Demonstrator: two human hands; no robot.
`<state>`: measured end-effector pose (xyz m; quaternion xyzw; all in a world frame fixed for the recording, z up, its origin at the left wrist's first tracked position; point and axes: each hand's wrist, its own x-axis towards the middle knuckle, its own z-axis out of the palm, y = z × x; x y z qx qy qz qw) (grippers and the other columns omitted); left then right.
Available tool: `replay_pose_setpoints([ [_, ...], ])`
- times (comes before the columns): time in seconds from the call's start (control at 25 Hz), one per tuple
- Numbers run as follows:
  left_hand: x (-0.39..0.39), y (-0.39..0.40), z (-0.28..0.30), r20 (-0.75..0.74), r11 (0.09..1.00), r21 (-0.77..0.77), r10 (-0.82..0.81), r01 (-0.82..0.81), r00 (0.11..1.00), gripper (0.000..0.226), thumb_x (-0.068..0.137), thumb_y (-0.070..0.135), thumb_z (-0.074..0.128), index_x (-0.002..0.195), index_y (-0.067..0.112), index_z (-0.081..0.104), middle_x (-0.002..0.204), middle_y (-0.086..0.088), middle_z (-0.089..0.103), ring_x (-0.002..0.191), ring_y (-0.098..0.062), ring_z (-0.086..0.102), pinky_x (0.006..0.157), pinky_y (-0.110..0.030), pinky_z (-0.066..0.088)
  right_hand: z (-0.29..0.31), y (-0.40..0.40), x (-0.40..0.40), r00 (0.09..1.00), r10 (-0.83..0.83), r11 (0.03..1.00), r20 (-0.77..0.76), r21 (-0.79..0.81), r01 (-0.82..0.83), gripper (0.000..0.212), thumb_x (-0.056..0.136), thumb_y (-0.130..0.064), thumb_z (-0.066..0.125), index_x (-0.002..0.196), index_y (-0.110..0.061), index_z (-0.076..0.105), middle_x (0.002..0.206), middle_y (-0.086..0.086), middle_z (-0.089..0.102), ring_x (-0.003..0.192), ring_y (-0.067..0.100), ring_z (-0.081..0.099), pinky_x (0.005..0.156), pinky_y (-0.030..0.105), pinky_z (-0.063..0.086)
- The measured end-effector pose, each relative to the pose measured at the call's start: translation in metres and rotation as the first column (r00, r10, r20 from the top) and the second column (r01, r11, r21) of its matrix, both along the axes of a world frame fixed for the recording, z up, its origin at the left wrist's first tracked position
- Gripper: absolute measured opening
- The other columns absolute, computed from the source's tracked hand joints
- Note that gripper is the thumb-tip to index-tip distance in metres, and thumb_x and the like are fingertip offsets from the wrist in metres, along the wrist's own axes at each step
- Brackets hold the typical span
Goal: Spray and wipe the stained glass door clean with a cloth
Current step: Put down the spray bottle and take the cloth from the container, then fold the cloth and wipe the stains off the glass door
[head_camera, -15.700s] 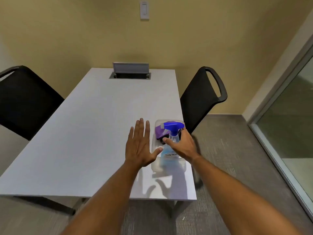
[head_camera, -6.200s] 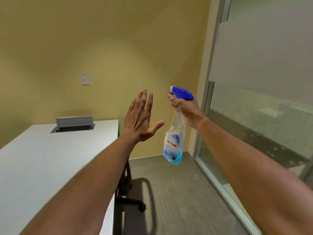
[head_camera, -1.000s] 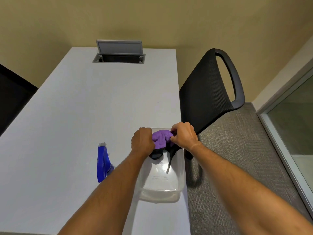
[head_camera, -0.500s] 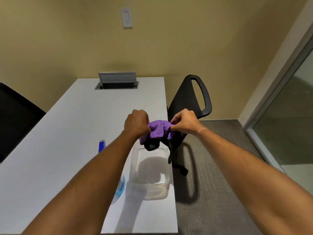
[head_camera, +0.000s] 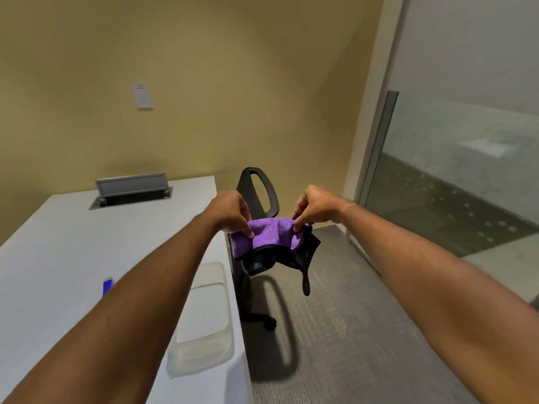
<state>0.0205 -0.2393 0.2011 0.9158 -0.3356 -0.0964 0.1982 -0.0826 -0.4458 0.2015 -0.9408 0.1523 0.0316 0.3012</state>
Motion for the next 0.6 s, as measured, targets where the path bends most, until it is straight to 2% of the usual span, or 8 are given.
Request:
replay_pose_setpoints([
  [0.12, -0.012, -0.030, 0.014, -0.011, 0.994, -0.021, -0.109, 0.108, 0.994, 0.027, 0.054, 0.023, 0.094, 0.073, 0.015, 0.077, 0.076, -0.003, 0.073, 0.075, -0.015, 0.066, 0.067, -0.029, 0.057, 0.017, -0.020, -0.032, 0.996, -0.094, 0.995, 0.012, -0.044, 0.094, 0.020, 0.065, -0.008, 0.086, 0.082, -0.006, 0.078, 0.067, 0.007, 0.069, 0.061, 0.015, 0.060, 0.059, 0.027, 0.046],
  [0.24, -0.022, -0.066, 0.024, 0.016, 0.972, -0.031, -0.234, 0.234, 0.972, 0.023, 0.051, 0.024, 0.094, 0.062, 0.021, 0.073, 0.068, 0.001, 0.072, 0.067, -0.010, 0.064, 0.058, -0.022, 0.051, 0.030, -0.037, -0.070, 0.977, -0.211, 0.975, 0.022, -0.074, 0.212, 0.019, 0.065, -0.010, 0.087, 0.082, -0.009, 0.079, 0.062, 0.001, 0.068, 0.056, 0.010, 0.060, 0.051, 0.016, 0.046],
  [0.4, -0.047, -0.117, 0.028, 0.005, 0.913, -0.013, -0.407, 0.407, 0.913, 0.022, 0.053, 0.023, 0.093, 0.067, 0.020, 0.076, 0.061, 0.006, 0.069, 0.059, -0.005, 0.059, 0.044, -0.013, 0.039, 0.036, -0.051, -0.129, 0.921, -0.386, 0.914, 0.057, -0.110, 0.390, 0.019, 0.063, -0.014, 0.087, 0.081, -0.015, 0.080, 0.065, -0.003, 0.070, 0.056, 0.001, 0.059, 0.053, 0.013, 0.046],
  [0.52, -0.086, -0.160, 0.024, 0.021, 0.822, -0.014, -0.569, 0.569, 0.822, 0.023, 0.052, 0.023, 0.093, 0.068, 0.020, 0.078, 0.064, 0.004, 0.072, 0.061, -0.010, 0.061, 0.046, -0.014, 0.041, 0.033, -0.060, -0.191, 0.839, -0.540, 0.829, 0.059, -0.132, 0.543, 0.020, 0.063, -0.013, 0.087, 0.082, -0.014, 0.080, 0.063, -0.005, 0.069, 0.051, -0.004, 0.055, 0.053, 0.011, 0.044],
  [0.6, -0.118, -0.187, 0.021, 0.016, 0.753, -0.019, -0.657, 0.657, 0.754, 0.025, 0.051, 0.025, 0.094, 0.070, 0.018, 0.079, 0.066, 0.002, 0.073, 0.063, -0.012, 0.063, 0.049, -0.015, 0.043, 0.034, -0.065, -0.236, 0.776, -0.628, 0.767, 0.054, -0.124, 0.630, 0.022, 0.063, -0.012, 0.087, 0.083, -0.013, 0.080, 0.067, -0.002, 0.071, 0.053, 0.000, 0.057, 0.056, 0.015, 0.049],
])
